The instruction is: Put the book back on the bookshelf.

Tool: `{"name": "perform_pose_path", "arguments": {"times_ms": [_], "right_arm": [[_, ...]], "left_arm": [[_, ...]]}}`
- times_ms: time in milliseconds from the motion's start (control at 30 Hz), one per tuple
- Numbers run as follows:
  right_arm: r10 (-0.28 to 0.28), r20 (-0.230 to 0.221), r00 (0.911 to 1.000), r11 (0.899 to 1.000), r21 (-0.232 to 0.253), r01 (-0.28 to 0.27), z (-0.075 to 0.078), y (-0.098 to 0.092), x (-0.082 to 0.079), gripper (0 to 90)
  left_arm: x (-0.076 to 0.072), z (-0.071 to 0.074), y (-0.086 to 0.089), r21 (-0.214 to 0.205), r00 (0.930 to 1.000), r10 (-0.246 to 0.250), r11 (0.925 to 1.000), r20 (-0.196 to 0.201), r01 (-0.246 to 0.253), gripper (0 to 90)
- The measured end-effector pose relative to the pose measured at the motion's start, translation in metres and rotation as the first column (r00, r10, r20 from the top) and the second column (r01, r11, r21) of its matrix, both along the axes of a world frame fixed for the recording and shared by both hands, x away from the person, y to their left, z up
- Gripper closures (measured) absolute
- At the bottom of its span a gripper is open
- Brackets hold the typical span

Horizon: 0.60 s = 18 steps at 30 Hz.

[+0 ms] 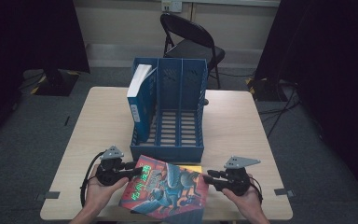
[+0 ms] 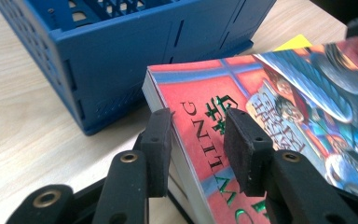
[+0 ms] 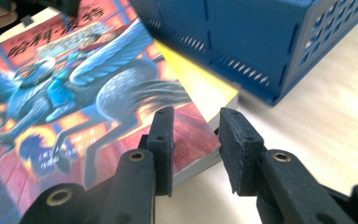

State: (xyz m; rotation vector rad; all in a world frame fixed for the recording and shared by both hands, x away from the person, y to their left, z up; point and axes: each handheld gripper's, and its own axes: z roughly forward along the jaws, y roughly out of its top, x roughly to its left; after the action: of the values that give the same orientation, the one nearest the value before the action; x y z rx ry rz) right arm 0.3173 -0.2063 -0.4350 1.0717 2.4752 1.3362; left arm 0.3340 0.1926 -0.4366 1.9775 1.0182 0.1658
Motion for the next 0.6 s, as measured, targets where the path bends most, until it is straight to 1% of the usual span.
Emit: {"name": "perform_pose_path", "arguments": {"times_ms": [100, 200, 233, 267, 300, 333, 367, 400, 433, 467, 500, 533, 567, 600], "right_arm": [[0.016, -0.023, 0.9996, 1.0, 0.0, -0.016, 0.002, -0.003, -0.008, 66.4], [0.017, -0.023, 0.9996, 1.0, 0.007, -0.017, 0.002, -0.003, -0.007, 66.2], [0.017, -0.023, 0.9996, 1.0, 0.007, -0.017, 0.002, -0.003, -0.007, 66.2], [0.017, -0.02, 0.9997, 1.0, 0.008, -0.017, 0.002, -0.001, -0.005, 64.7], [0.009, -0.009, 0.9999, 1.0, -0.003, -0.009, 0.003, 0.005, 0.001, 64.3], [0.009, -0.009, 0.9999, 1.0, -0.003, -0.009, 0.003, 0.005, 0.001, 64.3], [0.028, -0.008, 0.9996, 1.0, -0.002, -0.028, 0.003, 0.013, 0.01, 64.4], [0.035, -0.011, 0.9993, 0.999, -0.001, -0.035, 0.003, 0.017, 0.015, 65.6], [0.035, -0.011, 0.9993, 0.999, -0.001, -0.035, 0.003, 0.017, 0.015, 65.6], [0.066, -0.021, 0.9976, 0.998, 0.007, -0.066, 0.003, 0.027, 0.023, 66.4], [0.077, -0.024, 0.9967, 0.997, 0.007, -0.077, 0.002, 0.031, 0.027, 66.7], [0.09, -0.024, 0.9956, 0.996, 0.008, -0.09, 0.002, 0.036, 0.029, 67.2], [0.104, -0.025, 0.9942, 0.995, 0.005, -0.104, 0.003, 0.04, 0.031, 67.5], [0.104, -0.025, 0.9942, 0.995, 0.005, -0.104, 0.003, 0.04, 0.031, 67.5]], "left_arm": [[0.003, -0.001, -0.004, -0.005, 0.9999, 0.003, 1.0, 0.01, -0.003, 61.8], [0.002, 0.0, -0.005, 0.005, 0.9998, 0.0, 1.0, 0.018, 0.0, 61.9], [0.002, 0.0, -0.004, 0.005, 0.9999, 0.004, 1.0, 0.012, -0.005, 61.9], [0.001, 0.001, -0.003, 0.005, 1.0, 0.004, 1.0, -0.001, -0.004, 62.4], [-0.003, 0.001, -0.001, 0.013, 0.9999, -0.014, 0.9998, 0.002, 0.014, 62.7], [-0.003, 0.001, -0.001, 0.013, 0.9999, -0.014, 0.9998, 0.002, 0.014, 62.7], [-0.009, 0.0, 0.004, -0.002, 0.9995, -0.028, 0.9996, -0.014, 0.028, 62.2], [-0.011, -0.001, 0.007, -0.015, 0.9991, -0.03, 0.9994, -0.028, 0.03, 61.1], [-0.011, -0.001, 0.007, -0.015, 0.9991, -0.03, 0.9994, -0.028, 0.03, 60.9], [-0.014, -0.002, 0.009, -0.034, 0.9988, -0.029, 0.999, -0.04, 0.028, 60.7], [-0.02, -0.002, 0.013, -0.038, 0.9985, -0.036, 0.9987, -0.042, 0.034, 60.2], [-0.023, -0.002, 0.012, -0.03, 0.999, -0.035, 0.999, -0.03, 0.034, 60.3], [-0.024, -0.001, 0.012, -0.018, 0.999, -0.037, 0.9992, -0.025, 0.036, 60.7], [-0.024, -0.001, 0.012, -0.018, 0.999, -0.037, 0.9992, -0.025, 0.036, 60.9]]}}
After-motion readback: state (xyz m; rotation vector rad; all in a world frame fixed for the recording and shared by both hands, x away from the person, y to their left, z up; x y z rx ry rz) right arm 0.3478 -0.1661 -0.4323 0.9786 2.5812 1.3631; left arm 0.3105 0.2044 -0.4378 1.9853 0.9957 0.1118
